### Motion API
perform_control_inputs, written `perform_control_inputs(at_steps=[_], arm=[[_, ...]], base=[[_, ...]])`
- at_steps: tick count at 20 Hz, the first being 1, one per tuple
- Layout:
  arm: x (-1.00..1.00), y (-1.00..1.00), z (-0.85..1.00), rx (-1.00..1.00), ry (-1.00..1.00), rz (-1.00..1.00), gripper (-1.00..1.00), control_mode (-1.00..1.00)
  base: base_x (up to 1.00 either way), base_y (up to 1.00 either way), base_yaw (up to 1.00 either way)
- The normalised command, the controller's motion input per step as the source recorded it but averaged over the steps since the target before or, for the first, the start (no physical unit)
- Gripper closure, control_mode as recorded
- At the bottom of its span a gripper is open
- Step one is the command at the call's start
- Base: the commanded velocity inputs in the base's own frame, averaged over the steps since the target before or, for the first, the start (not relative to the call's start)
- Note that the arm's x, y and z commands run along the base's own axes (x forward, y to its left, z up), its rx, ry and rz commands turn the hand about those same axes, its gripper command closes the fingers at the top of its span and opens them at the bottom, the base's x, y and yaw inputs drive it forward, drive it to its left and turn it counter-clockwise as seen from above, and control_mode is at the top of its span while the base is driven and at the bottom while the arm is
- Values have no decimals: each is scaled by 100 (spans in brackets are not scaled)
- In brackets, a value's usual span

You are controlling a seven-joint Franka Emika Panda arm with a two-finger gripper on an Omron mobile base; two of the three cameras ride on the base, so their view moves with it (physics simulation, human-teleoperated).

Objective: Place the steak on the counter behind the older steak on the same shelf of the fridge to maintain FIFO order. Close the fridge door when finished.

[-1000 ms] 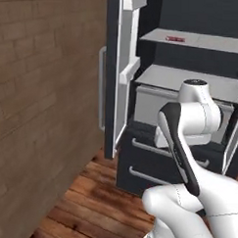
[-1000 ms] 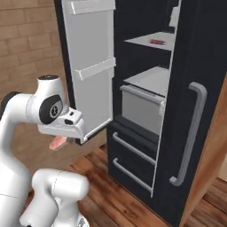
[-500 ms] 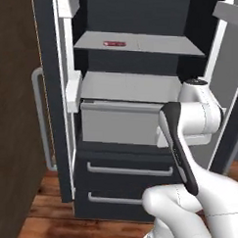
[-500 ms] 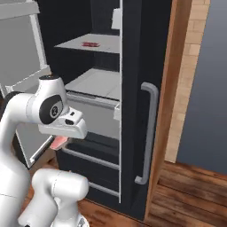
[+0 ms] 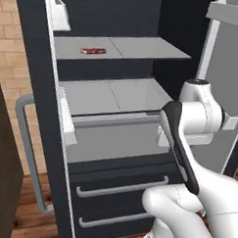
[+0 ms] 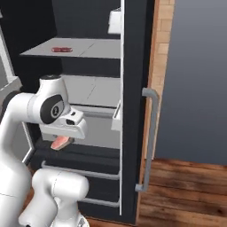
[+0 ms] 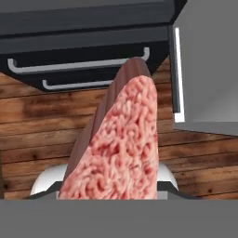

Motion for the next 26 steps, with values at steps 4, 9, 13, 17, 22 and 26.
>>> perform_control_inputs(at_steps=[4,9,13,17,22,26], arm=[[0,0,0,0,0,0,100,100],[0,0,0,0,0,0,100,100],[0,0,0,0,0,0,100,100],[0,0,0,0,0,0,100,100],[0,0,0,0,0,0,100,100],[97,-2,60,1,-20,10,100,-100]], base=[[55,32,-6],[60,51,5],[82,36,6],[99,-9,3],[100,-15,5],[0,0,0]])
